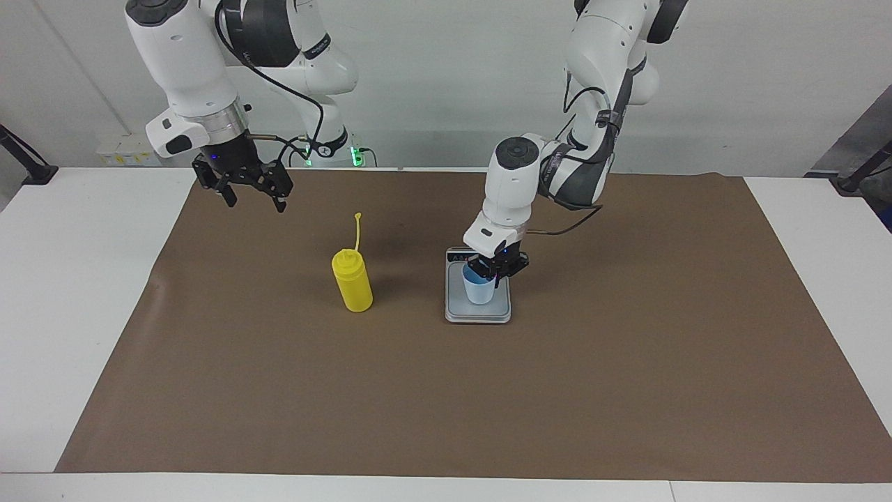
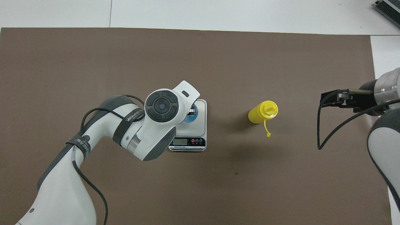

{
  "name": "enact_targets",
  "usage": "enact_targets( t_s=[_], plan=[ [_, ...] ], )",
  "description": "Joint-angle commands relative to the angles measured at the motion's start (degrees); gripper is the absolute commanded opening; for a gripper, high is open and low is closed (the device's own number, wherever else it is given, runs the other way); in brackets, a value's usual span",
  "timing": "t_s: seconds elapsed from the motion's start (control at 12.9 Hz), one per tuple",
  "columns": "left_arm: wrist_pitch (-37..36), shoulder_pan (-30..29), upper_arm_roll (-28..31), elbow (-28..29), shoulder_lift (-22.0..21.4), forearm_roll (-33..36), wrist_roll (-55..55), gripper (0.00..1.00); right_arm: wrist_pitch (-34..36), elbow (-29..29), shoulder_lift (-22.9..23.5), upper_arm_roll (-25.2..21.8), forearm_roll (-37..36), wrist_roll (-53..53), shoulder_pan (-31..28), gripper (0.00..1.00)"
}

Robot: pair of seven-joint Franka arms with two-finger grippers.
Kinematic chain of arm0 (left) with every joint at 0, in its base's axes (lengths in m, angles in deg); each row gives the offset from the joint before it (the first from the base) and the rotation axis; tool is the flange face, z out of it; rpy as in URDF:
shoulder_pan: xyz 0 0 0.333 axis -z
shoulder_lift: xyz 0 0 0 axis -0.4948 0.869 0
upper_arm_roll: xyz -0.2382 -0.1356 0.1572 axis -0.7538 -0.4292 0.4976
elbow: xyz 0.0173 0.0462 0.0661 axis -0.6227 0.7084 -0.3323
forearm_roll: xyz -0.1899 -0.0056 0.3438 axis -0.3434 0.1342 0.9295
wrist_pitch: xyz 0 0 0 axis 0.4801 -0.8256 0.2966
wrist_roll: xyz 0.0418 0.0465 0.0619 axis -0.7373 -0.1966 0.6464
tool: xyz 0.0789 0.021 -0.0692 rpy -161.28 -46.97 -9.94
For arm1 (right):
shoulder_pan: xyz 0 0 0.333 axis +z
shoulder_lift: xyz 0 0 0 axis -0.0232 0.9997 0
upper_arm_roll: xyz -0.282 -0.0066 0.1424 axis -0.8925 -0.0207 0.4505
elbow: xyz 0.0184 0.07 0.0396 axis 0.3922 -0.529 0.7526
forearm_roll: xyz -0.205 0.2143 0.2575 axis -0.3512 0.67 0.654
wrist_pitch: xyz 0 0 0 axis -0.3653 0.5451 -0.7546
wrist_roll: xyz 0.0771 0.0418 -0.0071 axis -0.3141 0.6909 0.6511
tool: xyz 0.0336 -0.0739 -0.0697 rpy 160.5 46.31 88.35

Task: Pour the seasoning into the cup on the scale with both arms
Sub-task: 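Release the cup and withdraw the left gripper while the right gripper reaches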

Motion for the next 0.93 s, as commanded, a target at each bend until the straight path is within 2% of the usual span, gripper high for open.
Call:
enact_targets(
  t_s=[0.0, 0.15, 0.23, 0.31, 0.46, 0.62, 0.85],
  plan=[
    [1.87, 0.24, 0.41, 1.15, 0.05, 1.3, 1.3, 0.02, 0.24, -0.26, -0.56, 0.16, -0.3, -2.05, -0.36, 1.0],
    [1.87, 0.24, 0.5, 1.16, 0.05, 1.3, 1.3, 0.62, 0.84, 0.52, -0.21, 0.16, -0.12, -5.19, -0.62, 1.0],
    [1.61, 0.15, 0.59, 1.16, 0.05, 1.39, 1.3, 0.86, 2.24, 1.4, 0.05, 0.16, 0.06, -8.35, -0.8, 1.0],
    [1.08, 0.15, 0.76, 0.81, -0.03, 1.39, 1.22, 1.0, 3.47, 2.8, 1.01, 0.16, 0.84, -12.38, -0.8, 1.0],
    [0.12, -0.37, 1.2, 0.28, -1.17, 1.39, 0.95, 1.0, 3.75, 3.69, 2.16, 0.08, 2.59, -22.21, -0.89, 1.0],
    [-3.21, -4.4, 1.12, -0.51, -4.94, 1.48, -1.05, 1.0, 2.87, 3.95, 4.17, -0.1, 7.33, -29.62, -1.58, 1.0],
    [-10.5, -10.81, 0.77, -0.77, -9.95, 0.78, -12.46, 1.0, 2.43, 6.85, 9.79, -0.1, 14.97, -39.72, -2.91, 1.0]
  ],
)
